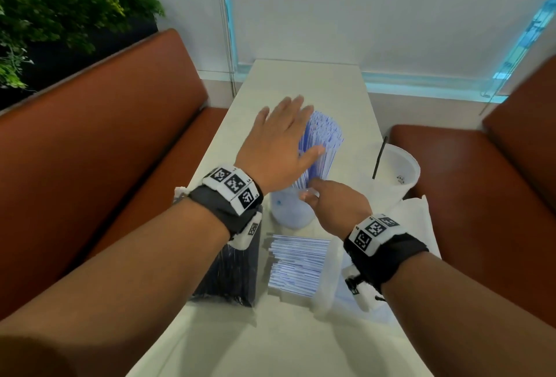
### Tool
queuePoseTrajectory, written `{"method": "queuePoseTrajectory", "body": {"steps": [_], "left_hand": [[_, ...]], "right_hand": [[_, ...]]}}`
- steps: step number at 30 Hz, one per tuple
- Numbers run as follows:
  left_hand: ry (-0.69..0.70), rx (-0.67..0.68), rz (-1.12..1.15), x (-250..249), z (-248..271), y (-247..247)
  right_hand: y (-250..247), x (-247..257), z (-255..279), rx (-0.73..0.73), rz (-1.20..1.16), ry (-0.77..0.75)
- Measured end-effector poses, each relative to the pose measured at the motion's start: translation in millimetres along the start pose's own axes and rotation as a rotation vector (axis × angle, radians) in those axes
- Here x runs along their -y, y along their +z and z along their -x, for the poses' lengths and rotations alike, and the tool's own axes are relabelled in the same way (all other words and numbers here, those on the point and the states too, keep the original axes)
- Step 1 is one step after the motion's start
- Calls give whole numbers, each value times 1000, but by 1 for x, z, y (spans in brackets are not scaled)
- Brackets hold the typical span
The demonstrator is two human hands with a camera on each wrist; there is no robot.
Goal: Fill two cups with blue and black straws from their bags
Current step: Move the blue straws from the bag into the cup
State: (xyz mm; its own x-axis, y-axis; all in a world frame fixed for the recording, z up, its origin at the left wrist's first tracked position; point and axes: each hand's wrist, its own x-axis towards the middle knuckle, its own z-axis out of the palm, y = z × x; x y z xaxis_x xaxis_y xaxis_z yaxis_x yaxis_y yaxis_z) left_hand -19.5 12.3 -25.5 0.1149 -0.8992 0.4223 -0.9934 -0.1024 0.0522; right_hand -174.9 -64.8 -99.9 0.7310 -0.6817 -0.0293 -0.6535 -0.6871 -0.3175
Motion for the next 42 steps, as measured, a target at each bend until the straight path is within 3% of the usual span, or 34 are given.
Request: {"method": "queuePoseTrajectory", "body": {"steps": [2, 4, 8, 9, 12, 14, 19, 25, 28, 31, 35, 39, 42], "left_hand": [[24, 114, -63, -2, 3, 5], [19, 115, 2, 2, 6, 2], [-135, -233, 278, 9, 26, 2], [-201, -246, 368, 8, 33, 6], [-348, -88, 538, 0, 43, 22], [-376, -81, 593, -2, 32, 29], [-390, 8, 475, -12, -21, 38], [-419, -95, 458, -10, -59, 36], [-415, -133, 421, -8, -57, 40], [-376, -21, 338, -5, -44, 47], [-384, -8, 353, 0, -31, 48], [-388, 99, 388, 0, -24, 27], [-353, 66, 468, 2, -15, 1]], "right_hand": [[-1, 1, 0, 7, 10, -14], [-1, 1, 0, 8, -8, 0], [1, -1, -1, 20, 13, 5], [2, -2, -1, 19, 13, 3], [3, -3, -2, 0, 13, -26], [3, -3, -3, 10, 14, -30], [4, -4, 1, -22, 11, -24], [2, -7, -1, 7, 63, -12], [4, -6, -3, 28, 71, -15], [6, -5, -4, 6, 84, -11], [7, -7, -5, -24, 60, -28], [2, -3, 0, -16, 43, -40], [-3, -2, 15, -200, -19, -32]]}}
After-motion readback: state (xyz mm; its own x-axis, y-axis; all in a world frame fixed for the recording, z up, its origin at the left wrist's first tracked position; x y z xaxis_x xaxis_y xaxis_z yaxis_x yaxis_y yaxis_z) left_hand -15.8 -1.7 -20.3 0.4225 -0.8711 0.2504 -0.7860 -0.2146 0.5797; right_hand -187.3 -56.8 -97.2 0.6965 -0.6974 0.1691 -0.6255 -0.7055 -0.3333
